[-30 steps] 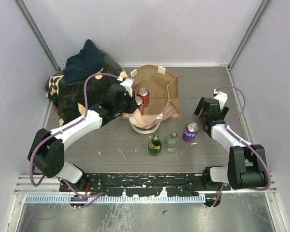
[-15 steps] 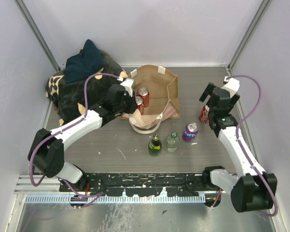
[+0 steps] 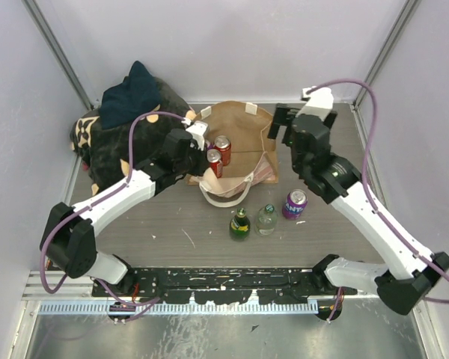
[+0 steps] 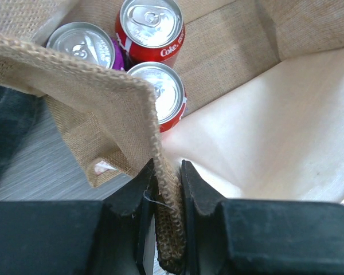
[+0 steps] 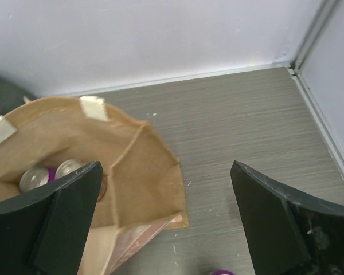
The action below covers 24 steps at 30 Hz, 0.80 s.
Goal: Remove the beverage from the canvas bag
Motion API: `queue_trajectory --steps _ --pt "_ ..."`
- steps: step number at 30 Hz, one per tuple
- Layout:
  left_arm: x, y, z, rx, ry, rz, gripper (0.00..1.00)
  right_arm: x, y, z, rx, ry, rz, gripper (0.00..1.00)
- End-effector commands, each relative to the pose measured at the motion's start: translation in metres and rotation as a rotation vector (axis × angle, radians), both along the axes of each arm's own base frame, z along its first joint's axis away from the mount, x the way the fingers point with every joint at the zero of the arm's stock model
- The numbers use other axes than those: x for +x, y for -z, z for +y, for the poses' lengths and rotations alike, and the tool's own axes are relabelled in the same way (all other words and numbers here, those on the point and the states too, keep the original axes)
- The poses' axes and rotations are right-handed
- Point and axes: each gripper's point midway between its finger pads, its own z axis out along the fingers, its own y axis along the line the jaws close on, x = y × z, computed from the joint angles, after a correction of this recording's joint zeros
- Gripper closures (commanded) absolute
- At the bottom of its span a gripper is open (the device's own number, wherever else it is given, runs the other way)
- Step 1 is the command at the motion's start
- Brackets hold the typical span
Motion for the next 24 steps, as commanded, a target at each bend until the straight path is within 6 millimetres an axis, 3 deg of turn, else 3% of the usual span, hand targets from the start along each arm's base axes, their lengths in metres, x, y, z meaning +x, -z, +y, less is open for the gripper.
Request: queue_trajectory --steps 1,6,10,18,24 --pt "-0.009 0.006 0.022 0.094 -0.013 0.008 0.81 -0.001 -0.026 0.034 -0.051 -0.039 -0.007 0.00" --pt "-0.008 0.007 0.021 0.083 -0.019 -0.001 0.81 0.005 -0.029 0.117 -0.152 -0.191 0.009 0.00" --pt "-0.003 0.005 0.018 0.076 -0.025 -0.006 0.81 0.011 -0.018 0.165 -0.184 -0.282 0.019 0.00" --pt "0.009 0.007 0.009 0.068 -0.032 -0.002 0.81 0.025 0.002 0.201 -0.181 -0.364 0.016 0.00" --pt "0.018 0.008 -0.002 0.041 -0.029 0.010 0.84 0.043 0.041 0.200 -0.195 -0.327 0.093 0.02"
